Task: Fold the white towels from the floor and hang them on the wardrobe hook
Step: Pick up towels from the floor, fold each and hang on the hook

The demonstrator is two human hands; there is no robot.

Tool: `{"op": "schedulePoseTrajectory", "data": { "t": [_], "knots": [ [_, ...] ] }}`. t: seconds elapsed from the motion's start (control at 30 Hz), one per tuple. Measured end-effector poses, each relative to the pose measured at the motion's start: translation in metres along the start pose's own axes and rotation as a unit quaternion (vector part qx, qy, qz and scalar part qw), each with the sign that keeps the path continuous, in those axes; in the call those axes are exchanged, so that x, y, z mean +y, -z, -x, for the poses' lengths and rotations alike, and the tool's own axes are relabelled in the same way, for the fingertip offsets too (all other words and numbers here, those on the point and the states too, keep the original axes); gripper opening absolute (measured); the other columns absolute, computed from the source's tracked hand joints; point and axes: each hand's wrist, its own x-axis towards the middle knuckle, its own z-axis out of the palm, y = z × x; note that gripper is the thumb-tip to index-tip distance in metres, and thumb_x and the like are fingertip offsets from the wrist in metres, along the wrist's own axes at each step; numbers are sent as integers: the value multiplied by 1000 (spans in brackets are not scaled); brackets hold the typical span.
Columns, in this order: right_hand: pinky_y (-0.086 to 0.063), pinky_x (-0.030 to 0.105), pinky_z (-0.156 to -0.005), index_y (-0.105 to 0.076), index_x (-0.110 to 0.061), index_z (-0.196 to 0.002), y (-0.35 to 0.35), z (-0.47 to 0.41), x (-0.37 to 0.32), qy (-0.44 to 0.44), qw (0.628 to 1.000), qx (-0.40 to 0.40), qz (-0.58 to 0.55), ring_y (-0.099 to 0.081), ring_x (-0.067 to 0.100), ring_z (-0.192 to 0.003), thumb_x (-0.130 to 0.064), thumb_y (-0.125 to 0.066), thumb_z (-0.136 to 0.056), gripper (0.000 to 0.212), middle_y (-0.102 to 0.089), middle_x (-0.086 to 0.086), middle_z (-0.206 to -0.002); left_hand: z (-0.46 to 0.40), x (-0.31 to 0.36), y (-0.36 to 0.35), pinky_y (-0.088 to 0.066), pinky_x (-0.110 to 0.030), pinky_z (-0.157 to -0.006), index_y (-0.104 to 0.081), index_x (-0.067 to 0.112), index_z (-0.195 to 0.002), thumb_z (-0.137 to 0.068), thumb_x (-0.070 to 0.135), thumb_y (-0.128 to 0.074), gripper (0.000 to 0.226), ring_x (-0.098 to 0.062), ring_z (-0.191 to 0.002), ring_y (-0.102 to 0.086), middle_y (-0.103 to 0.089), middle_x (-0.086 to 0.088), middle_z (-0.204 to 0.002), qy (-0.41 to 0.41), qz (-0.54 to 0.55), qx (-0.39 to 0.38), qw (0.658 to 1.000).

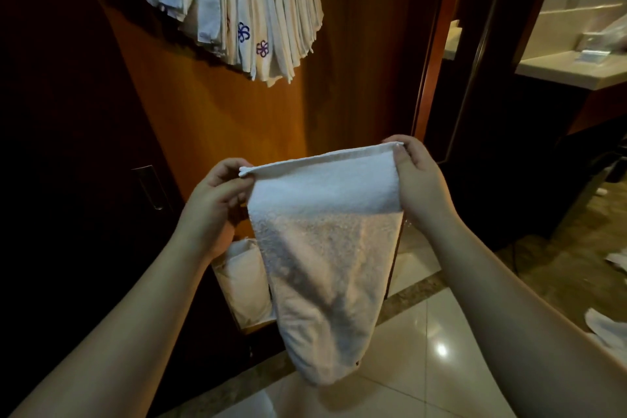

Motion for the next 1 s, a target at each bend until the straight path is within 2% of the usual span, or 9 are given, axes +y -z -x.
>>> {"op": "schedulePoseTrajectory", "data": {
  "t": [0.07,0.13,0.2,0.27,0.5,0.7,0.83,0.9,1.0],
  "knots": [
    [-49,22,-73,-61,-55,-114,2,0,6,-28,998,-27,-51,-59,-16,-94,-68,-43,-93,32,-61,-39,-106,1,2,-6,-39,-16,-45,-72,31,-75,-79,7,-62,26,-7,-50,-53,-58,8,-57,26,25,8,999],
    [-58,26,-78,-67,-46,-122,8,2,25,-113,963,-131,-208,-67,1,-108,-80,-61,-77,56,-69,-21,-120,2,1,-11,-39,-18,-46,-70,28,-75,-85,1,-57,32,-8,-52,-56,-61,7,-61,48,33,8,998],
    [-59,35,-83,-76,-28,-117,14,12,48,-232,897,-243,-288,-67,22,-118,-71,-82,-63,69,-71,5,-127,5,-3,-13,-36,-21,-46,-68,27,-76,-89,0,-53,33,-9,-53,-55,-60,6,-61,64,22,2,998],
    [-57,35,-89,-76,-20,-117,16,21,66,-259,873,-315,-268,-64,28,-122,-54,-91,-65,64,-68,12,-130,10,-5,-14,-34,-21,-44,-65,24,-79,-90,-2,-52,31,-8,-50,-52,-56,8,-55,69,5,-8,998],
    [-54,38,-98,-64,-10,-129,16,30,71,-281,862,-280,-315,-61,29,-126,-49,-87,-72,72,-66,14,-133,21,1,3,-34,-16,-43,-66,21,-67,-84,-10,-54,38,-11,-49,-39,-41,0,-56,73,-32,-4,997],
    [-58,35,-87,-78,-15,-114,11,38,42,-261,836,-309,-372,-66,28,-119,-45,-71,-79,46,-70,14,-125,31,20,13,-36,-25,-54,-63,22,-63,-65,0,-55,23,-16,-61,-48,-52,-6,-75,60,-8,-40,997],
    [-57,42,-90,-63,-5,-131,5,31,16,-244,823,-311,-409,-62,35,-124,-41,-74,-80,63,-64,21,-133,34,17,22,-54,-24,-63,-73,21,-81,-70,15,-69,14,-15,-72,-67,-71,1,-82,46,61,-89,993],
    [-57,42,-90,-59,-2,-132,-1,29,9,-244,827,-306,-403,-63,35,-122,-39,-77,-77,69,-64,22,-131,38,5,21,-59,-29,-68,-80,15,-96,-54,33,-92,47,-21,-85,-75,-77,-7,-98,114,13,-120,986],
    [-58,40,-90,-59,2,-131,-3,32,14,-267,831,-298,-386,-65,34,-120,-37,-71,-81,65,-66,23,-128,39,-16,19,-60,-34,-80,-75,9,-114,-75,37,-77,48,-27,-105,-72,-73,-15,-115,173,-12,-101,980]
  ]
}}
